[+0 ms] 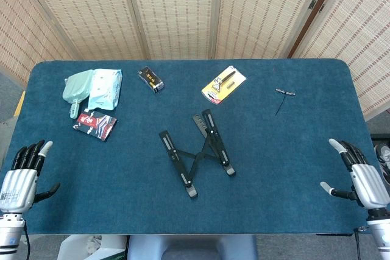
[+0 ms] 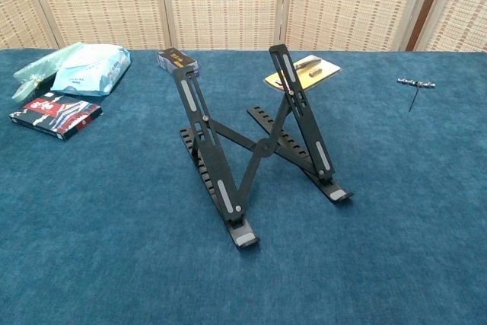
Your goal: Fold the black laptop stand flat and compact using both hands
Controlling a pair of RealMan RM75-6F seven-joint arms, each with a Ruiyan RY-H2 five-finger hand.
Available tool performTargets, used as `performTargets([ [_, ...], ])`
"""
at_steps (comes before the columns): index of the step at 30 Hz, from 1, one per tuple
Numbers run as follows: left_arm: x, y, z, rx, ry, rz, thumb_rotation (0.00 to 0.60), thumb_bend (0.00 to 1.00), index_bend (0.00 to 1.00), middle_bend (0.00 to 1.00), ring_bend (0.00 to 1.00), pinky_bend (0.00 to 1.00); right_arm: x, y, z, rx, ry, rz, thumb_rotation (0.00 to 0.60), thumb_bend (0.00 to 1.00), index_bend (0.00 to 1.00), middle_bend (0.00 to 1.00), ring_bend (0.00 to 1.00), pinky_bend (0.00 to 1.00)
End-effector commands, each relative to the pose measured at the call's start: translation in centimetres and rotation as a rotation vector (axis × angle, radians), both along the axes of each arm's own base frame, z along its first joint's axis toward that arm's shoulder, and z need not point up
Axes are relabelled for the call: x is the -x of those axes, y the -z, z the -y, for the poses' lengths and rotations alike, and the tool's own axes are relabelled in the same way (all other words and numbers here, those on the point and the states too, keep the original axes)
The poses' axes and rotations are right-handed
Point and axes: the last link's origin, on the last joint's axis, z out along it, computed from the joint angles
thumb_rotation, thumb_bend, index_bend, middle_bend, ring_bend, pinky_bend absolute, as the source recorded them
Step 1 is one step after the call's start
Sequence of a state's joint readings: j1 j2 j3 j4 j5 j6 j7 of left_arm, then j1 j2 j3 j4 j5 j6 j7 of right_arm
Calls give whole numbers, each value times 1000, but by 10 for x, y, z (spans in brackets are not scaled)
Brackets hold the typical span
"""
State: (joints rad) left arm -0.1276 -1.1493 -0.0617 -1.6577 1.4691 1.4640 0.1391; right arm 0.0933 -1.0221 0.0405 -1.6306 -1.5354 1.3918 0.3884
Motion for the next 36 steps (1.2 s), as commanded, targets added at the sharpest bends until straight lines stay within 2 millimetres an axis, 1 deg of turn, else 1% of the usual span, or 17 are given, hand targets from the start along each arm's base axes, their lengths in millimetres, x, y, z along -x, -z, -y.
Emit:
performTargets([
  [1,0,0,0,1,0,1,600,174,0,51,45,0,-10,-2,15,-75,-13,110,600,94,44,130,12,84],
  [9,-1,-5,-3,-6,0,1,600,174,0,51,46,0,-33,-2,51,-200,-35,380,600,95,43,129,12,85],
  [15,-2,-4,-4,5,-2,0,600,174,0,51,47,0,-53,6,82,-282,-36,544,600,94,43,127,12,85],
  [21,-4,-4,-4,12,-5,0,600,173,0,51,48,0,-74,27,108,-383,-14,675,600,75,43,127,12,85],
  [25,-5,-4,-3,12,-6,-1,600,173,0,51,49,0,-84,41,127,-405,-4,705,600,38,43,127,12,85],
  [30,-5,-4,-2,10,-9,0,600,173,0,51,49,0,-100,57,145,-425,-8,745,600,4,43,127,12,84],
  [36,-4,-3,-1,13,-12,-2,600,174,0,51,51,0,-116,78,164,-464,15,792,600,0,43,129,12,85],
])
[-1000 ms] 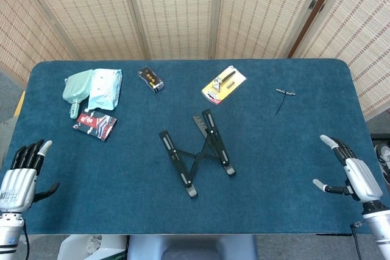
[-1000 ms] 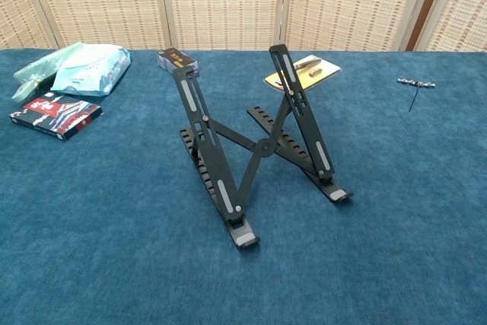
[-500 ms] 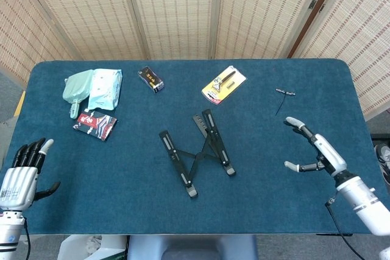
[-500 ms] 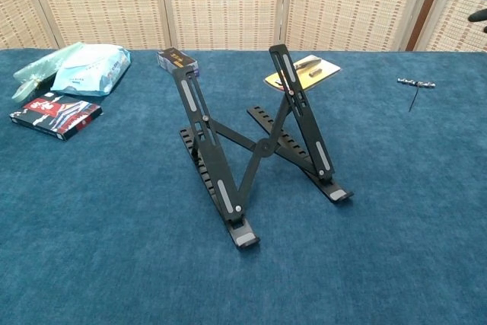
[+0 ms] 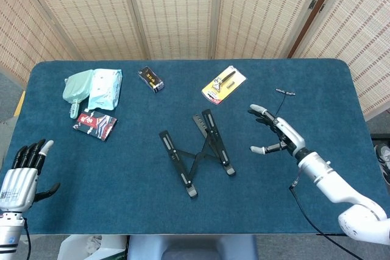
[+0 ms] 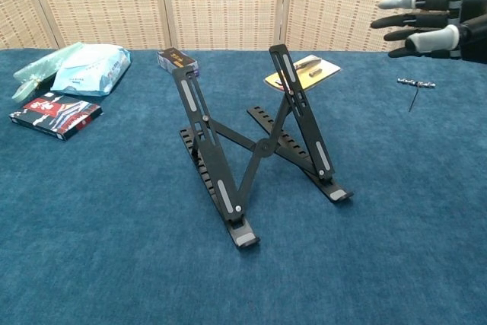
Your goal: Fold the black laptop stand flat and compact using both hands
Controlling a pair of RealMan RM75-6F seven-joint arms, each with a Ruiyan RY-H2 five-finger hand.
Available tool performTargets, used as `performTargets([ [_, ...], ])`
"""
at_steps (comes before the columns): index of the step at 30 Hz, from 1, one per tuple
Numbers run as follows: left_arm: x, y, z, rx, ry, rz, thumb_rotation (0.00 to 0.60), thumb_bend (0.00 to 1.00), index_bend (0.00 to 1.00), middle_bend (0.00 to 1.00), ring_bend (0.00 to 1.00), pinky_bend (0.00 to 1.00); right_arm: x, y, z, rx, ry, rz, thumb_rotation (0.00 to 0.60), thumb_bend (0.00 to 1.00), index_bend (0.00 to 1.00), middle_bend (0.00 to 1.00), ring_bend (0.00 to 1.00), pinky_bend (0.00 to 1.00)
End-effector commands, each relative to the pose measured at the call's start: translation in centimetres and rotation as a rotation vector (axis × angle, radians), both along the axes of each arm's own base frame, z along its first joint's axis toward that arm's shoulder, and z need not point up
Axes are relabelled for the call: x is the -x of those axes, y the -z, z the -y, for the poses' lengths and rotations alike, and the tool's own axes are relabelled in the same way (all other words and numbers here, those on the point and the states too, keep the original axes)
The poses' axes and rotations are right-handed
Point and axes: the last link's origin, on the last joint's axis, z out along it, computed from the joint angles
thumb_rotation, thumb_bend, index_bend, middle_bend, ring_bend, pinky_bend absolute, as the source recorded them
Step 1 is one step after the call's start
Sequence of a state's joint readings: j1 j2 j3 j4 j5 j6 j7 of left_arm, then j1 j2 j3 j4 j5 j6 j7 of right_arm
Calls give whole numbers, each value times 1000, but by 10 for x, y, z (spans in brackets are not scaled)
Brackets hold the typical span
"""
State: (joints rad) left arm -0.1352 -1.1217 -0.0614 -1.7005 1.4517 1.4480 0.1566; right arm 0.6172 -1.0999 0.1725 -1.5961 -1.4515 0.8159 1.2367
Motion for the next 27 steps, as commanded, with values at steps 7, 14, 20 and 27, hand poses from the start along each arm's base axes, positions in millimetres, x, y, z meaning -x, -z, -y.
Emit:
performTargets([
  [7,2,1,1,2,-4,2,600,174,0,51,51,0,-24,30,30,-34,10,54,600,0,43,155,27,85],
  [14,4,1,1,6,-11,6,600,173,0,51,52,0,-41,52,46,-58,-1,75,600,0,44,157,28,85],
  [20,5,0,0,8,-14,7,600,173,0,51,52,0,-58,69,56,-91,-6,108,600,0,43,168,27,85],
  [27,6,1,0,15,-18,6,600,174,0,51,52,0,-72,87,66,-133,2,140,600,0,48,172,28,84],
])
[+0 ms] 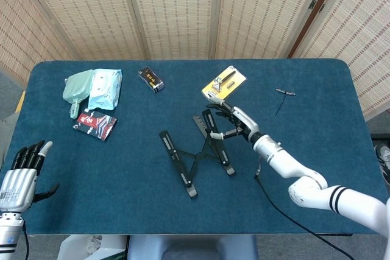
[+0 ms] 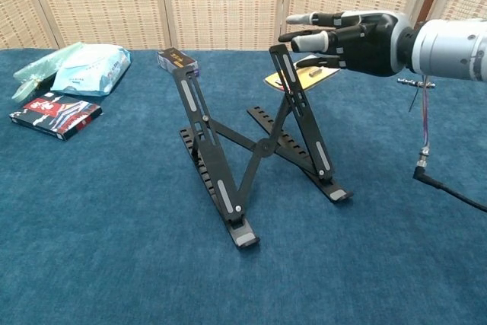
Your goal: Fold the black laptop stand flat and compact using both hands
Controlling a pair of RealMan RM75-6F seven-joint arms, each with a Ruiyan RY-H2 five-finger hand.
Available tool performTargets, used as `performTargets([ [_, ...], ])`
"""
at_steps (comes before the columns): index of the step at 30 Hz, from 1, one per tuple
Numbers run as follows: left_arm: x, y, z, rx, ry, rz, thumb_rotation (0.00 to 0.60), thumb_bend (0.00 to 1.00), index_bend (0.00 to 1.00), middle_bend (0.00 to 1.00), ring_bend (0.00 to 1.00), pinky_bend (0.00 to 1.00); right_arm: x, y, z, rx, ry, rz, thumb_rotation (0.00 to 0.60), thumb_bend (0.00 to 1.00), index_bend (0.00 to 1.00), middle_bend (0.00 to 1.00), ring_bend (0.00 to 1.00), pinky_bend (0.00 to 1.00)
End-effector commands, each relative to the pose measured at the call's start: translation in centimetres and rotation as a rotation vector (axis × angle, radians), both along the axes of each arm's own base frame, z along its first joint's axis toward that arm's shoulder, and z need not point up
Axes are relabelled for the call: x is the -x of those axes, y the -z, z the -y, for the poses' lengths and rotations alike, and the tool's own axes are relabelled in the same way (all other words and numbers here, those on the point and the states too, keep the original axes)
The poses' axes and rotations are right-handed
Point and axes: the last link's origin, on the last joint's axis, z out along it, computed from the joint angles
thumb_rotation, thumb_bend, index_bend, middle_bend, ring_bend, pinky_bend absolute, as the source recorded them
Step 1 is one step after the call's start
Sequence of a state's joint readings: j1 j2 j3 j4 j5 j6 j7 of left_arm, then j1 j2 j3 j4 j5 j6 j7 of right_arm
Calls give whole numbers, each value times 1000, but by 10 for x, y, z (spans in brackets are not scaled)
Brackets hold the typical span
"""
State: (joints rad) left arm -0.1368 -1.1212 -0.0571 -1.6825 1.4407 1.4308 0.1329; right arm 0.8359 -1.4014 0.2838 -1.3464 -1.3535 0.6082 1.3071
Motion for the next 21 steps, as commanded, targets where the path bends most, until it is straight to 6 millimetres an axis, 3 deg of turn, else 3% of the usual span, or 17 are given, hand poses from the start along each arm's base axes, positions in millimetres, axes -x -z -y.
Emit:
performTargets([
  [1,0,0,-1,1,0,1,600,175,0,51,52,0,-6,7,5,-18,5,15,600,0,53,175,31,84],
  [11,0,0,-1,6,2,3,600,173,0,51,52,0,-14,7,-8,-49,-68,87,600,20,116,240,114,168],
  [21,-1,3,-3,21,10,3,600,173,0,52,54,0,10,-23,-47,-63,-181,138,600,24,116,257,137,219],
])
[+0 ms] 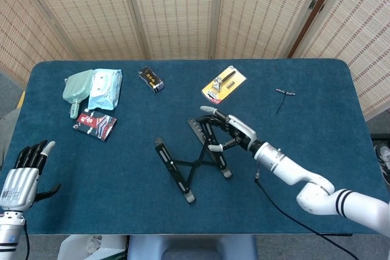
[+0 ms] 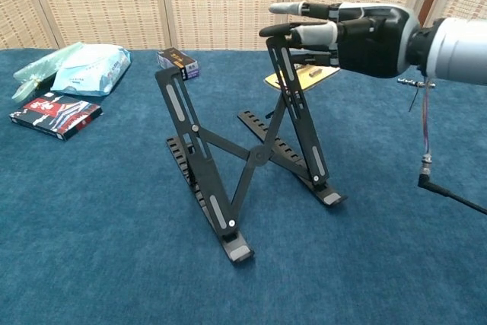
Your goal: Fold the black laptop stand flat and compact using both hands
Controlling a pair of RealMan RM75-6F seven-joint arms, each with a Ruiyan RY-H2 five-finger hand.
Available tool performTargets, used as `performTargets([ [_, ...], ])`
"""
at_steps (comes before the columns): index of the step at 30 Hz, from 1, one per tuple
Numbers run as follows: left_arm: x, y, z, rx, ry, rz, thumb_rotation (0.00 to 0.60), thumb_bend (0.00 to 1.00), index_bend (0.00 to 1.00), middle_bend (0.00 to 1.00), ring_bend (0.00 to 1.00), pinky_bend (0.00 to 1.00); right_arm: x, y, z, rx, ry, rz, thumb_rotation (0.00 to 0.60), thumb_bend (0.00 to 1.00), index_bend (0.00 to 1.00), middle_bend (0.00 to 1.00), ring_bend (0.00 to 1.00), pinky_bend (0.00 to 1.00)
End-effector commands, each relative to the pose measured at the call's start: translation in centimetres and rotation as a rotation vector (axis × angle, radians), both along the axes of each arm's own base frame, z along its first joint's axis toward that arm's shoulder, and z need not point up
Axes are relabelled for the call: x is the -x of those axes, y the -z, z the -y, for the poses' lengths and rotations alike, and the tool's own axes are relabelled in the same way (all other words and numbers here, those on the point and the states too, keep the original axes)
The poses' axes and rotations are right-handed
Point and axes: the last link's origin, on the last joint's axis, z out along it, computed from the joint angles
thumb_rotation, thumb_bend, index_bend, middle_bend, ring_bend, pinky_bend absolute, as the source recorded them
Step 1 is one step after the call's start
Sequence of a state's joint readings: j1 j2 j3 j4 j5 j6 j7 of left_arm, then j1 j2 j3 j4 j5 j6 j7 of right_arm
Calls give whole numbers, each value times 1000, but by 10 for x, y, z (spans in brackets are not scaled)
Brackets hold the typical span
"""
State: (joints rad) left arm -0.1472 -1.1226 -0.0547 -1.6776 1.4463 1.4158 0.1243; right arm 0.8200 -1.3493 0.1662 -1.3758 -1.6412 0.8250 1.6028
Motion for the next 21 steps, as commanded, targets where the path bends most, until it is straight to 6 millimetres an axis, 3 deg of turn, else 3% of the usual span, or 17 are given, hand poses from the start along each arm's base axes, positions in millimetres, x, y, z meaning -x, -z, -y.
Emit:
performTargets([
  [1,-1,1,0,5,2,-1,600,173,0,52,54,0,16,-14,-21,-11,-36,10,600,24,116,257,137,219],
  [10,-5,5,-1,22,12,-6,600,174,0,52,55,0,48,-35,-63,-5,-63,19,600,24,116,257,137,219],
  [21,-10,8,-1,29,26,-4,600,173,0,52,55,0,66,-43,-92,9,-77,3,600,24,116,258,137,219],
])
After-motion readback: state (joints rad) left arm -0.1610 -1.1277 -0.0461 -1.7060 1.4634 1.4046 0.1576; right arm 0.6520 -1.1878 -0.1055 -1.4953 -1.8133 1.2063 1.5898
